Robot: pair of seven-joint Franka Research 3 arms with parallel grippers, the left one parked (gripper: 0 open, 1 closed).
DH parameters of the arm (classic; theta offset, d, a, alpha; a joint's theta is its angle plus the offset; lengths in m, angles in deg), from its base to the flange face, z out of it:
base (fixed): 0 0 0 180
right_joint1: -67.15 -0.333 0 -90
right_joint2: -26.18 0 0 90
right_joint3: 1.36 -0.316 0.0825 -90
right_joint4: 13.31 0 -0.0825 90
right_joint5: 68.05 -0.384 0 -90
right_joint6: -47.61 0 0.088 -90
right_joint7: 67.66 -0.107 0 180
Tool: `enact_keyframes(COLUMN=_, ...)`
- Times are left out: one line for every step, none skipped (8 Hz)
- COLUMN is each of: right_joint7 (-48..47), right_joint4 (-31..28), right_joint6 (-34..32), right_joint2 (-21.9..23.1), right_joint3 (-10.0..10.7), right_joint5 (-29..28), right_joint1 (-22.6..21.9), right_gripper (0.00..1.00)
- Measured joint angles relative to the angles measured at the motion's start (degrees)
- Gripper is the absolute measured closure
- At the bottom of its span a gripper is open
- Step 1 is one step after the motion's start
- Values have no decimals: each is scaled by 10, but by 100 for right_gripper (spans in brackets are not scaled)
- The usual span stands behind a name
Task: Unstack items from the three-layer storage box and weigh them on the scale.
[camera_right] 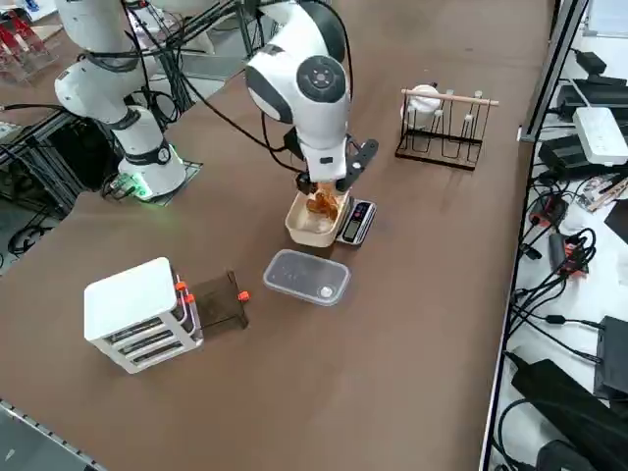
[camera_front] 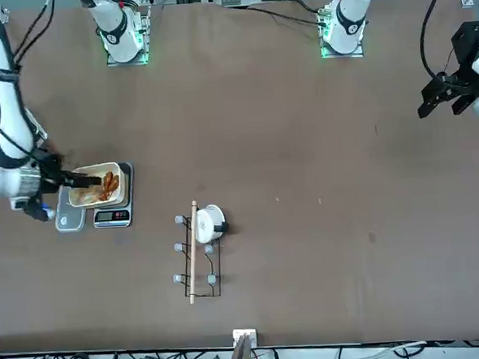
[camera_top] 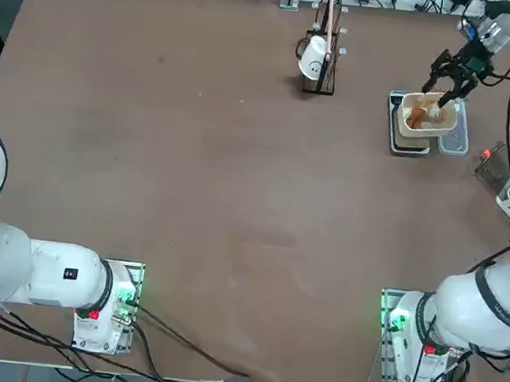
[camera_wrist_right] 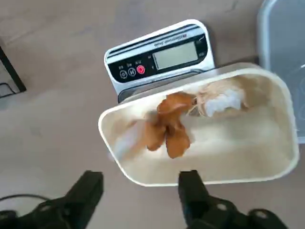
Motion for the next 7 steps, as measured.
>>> enact_keyframes(right_joint7=0, right_joint4=4, right_joint6=-9, right_joint2=1, right_joint3=5, right_joint5=0, right_joint1=3, right_gripper=0)
enact_keyframes(right_joint7=0, right_joint4=10, right_joint6=-12, right_joint2=2, right_joint3=9, right_joint5=11, right_joint1=4, right_gripper=1)
enact_keyframes(right_joint7=2, right_joint4=19, right_joint6=-13, right_joint2=3, right_joint3=10, right_joint5=57, right_joint1=5, right_gripper=4)
enact_keyframes(right_joint7=20, right_joint4=30, right_joint6=-20, right_joint2=4, right_joint3=9, right_joint5=131, right_joint1=5, right_gripper=23)
enact_keyframes(right_joint7=65, right_joint4=33, right_joint6=-28, right_joint2=4, right_joint3=10, right_joint5=189, right_joint1=7, right_gripper=47)
enact_keyframes(right_joint7=137, right_joint4=32, right_joint6=-31, right_joint2=3, right_joint3=12, right_joint5=217, right_joint1=16, right_gripper=66)
enact_keyframes(right_joint7=231, right_joint4=31, right_joint6=-31, right_joint2=-2, right_joint3=15, right_joint5=227, right_joint1=38, right_gripper=85)
